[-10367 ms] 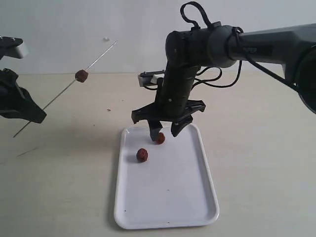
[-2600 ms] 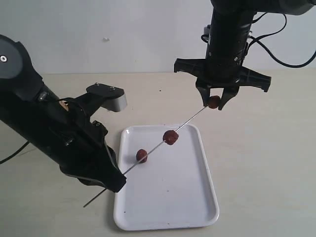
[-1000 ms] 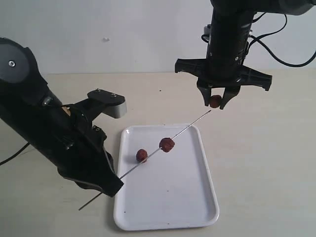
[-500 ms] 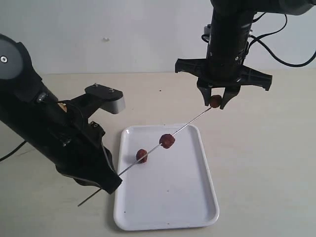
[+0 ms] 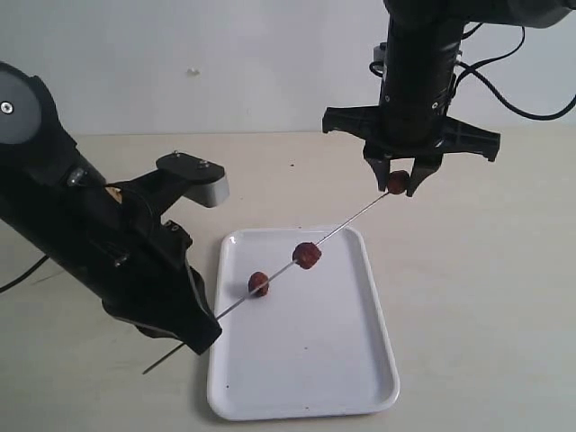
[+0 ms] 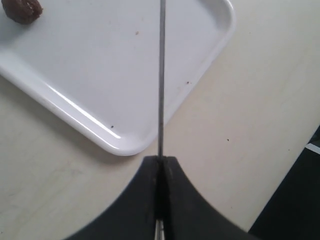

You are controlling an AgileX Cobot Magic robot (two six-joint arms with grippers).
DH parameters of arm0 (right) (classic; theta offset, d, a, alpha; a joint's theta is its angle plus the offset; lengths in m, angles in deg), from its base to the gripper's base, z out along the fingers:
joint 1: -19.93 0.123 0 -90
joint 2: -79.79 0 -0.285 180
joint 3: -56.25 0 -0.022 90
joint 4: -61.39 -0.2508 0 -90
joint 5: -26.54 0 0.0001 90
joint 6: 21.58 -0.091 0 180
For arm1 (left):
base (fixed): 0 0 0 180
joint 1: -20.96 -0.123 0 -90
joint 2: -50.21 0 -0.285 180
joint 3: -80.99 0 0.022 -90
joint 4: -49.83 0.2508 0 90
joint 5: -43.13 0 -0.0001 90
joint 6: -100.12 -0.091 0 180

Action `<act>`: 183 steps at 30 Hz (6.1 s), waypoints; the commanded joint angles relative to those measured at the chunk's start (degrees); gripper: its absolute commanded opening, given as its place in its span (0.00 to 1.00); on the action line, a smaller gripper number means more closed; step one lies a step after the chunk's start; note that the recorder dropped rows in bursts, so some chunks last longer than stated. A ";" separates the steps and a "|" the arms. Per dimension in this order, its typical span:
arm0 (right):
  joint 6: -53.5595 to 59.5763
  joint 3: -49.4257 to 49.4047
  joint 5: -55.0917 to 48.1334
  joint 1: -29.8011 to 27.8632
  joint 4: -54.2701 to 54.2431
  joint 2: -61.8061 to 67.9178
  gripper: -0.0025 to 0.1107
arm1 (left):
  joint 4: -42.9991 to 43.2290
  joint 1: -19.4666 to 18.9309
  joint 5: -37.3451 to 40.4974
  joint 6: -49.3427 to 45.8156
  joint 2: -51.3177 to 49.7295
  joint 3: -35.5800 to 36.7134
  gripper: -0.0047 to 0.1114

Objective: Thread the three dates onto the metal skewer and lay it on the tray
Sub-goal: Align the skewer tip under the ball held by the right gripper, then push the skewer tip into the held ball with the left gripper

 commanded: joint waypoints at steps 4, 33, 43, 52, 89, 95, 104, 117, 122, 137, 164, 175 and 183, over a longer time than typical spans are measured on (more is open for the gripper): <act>0.24 -0.22 0.21 -0.15 0.46 -0.34 0.29 | -0.85 -0.17 -1.68 -0.07 0.61 -0.45 0.04; 0.85 -0.22 1.61 -0.15 -0.37 -0.34 0.29 | -0.82 -0.17 -1.03 -0.18 0.51 -0.45 0.04; 1.21 -0.22 1.16 -0.04 -0.46 -0.34 0.29 | -0.82 -0.17 -1.28 -0.26 0.51 -0.45 0.04; 2.53 -0.22 2.01 0.21 -1.81 -0.34 0.29 | -0.87 -0.17 -2.18 -0.26 0.05 -0.45 0.04; 0.80 -0.22 2.46 3.21 8.41 -1.27 0.29 | -1.92 -0.17 6.65 0.13 -4.93 -7.52 0.04; 0.80 -0.22 2.68 3.71 11.32 -3.04 0.29 | -2.03 -0.17 6.68 0.13 -4.93 -7.52 0.04; 0.31 -0.22 2.09 4.91 10.80 -3.40 0.29 | -3.27 -0.17 6.31 0.13 -4.93 -7.52 0.04; -3.54 -0.22 0.21 4.91 16.59 -3.40 0.29 | -3.14 -0.17 6.52 1.40 -0.62 -7.52 0.04; -6.76 -3.45 0.21 4.91 16.01 -3.40 0.29 | -3.14 -0.17 6.19 1.39 -0.54 -6.17 0.04; -9.37 -7.18 1.60 4.91 11.62 -3.30 0.29 | -3.40 -0.07 4.50 -0.29 -0.26 -1.74 0.04; -12.91 -7.18 2.12 4.90 11.91 -3.30 0.29 | -5.71 -0.07 4.06 -1.99 -0.26 -1.74 0.04; -12.81 -7.18 2.47 4.90 11.91 -3.30 0.29 | -5.71 -0.07 4.06 -1.99 -0.41 -1.74 0.04; -12.81 -7.18 2.60 4.90 11.26 -3.30 0.29 | -5.71 -0.07 2.99 -1.99 -0.38 -1.74 0.04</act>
